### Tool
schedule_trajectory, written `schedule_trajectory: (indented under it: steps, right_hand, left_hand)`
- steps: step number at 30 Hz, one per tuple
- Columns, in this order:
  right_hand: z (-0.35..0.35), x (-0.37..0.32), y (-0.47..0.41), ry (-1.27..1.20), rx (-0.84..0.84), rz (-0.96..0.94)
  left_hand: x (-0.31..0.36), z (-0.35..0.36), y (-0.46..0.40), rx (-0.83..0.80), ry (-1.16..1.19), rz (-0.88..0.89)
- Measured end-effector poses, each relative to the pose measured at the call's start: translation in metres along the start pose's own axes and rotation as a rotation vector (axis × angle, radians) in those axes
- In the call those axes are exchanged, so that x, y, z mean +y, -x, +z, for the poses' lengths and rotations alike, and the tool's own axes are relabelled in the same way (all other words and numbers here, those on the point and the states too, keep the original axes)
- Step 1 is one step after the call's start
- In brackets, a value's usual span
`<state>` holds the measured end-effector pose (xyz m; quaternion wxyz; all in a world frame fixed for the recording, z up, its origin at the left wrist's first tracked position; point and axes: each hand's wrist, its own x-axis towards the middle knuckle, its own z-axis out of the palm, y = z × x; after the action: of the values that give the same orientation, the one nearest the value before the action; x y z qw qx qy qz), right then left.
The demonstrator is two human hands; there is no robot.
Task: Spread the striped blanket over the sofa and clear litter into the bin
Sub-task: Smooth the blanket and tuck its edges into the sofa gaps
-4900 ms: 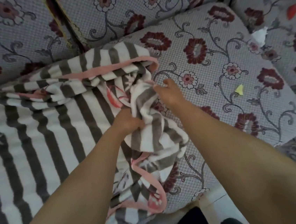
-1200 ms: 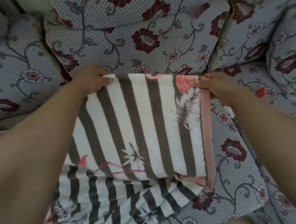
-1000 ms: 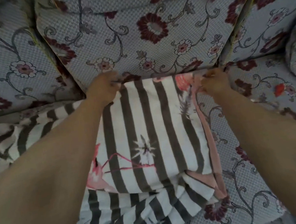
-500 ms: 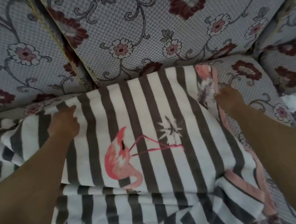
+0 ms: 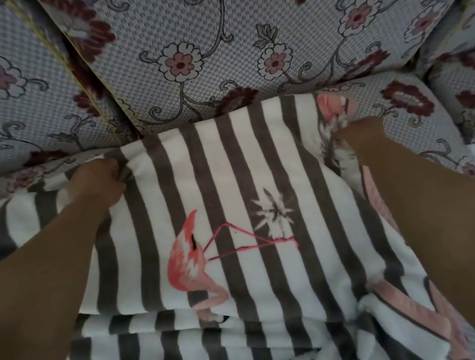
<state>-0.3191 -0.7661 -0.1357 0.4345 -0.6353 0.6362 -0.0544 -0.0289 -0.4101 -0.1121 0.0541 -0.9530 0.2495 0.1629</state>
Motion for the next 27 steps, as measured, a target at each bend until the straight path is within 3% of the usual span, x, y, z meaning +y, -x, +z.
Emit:
schedule_trajectory:
  steps: [10, 12, 16, 18, 21, 23, 25, 27]
  right_hand:
    - [-0.055, -0.028, 0.057, -0.209, 0.041, -0.179]
    - [-0.074, -0.029, 0.072, -0.154, 0.028, -0.235]
    - [-0.106, -0.032, 0.106, 0.206, -0.014, -0.392]
    - [-0.118, -0.039, 0.128, 0.154, -0.091, -0.395]
    - [-0.136, -0.055, 0.166, -0.129, -0.235, -0.248]
    - [-0.155, -0.063, 0.184, -0.202, -0.432, -0.15]
    - [-0.184, -0.071, 0.198, -0.215, -0.696, -0.052]
    - [-0.211, -0.078, 0.2, -0.291, -0.826, 0.0]
  left_hand:
    - [0.005, -0.055, 0.057, 0.077, 0.174, 0.016]
    - [0.007, -0.069, 0.074, 0.069, 0.225, 0.018]
    - [0.007, -0.09, 0.103, 0.003, 0.302, 0.062]
    - [0.003, -0.101, 0.118, -0.068, 0.305, 0.075]
    - [0.001, -0.118, 0.138, -0.098, 0.345, 0.077]
    - [0.003, -0.131, 0.15, -0.143, 0.389, 0.113]
    - [-0.006, -0.154, 0.161, -0.321, 0.41, 0.146]
    - [-0.023, -0.181, 0.163, -0.598, 0.359, 0.146]
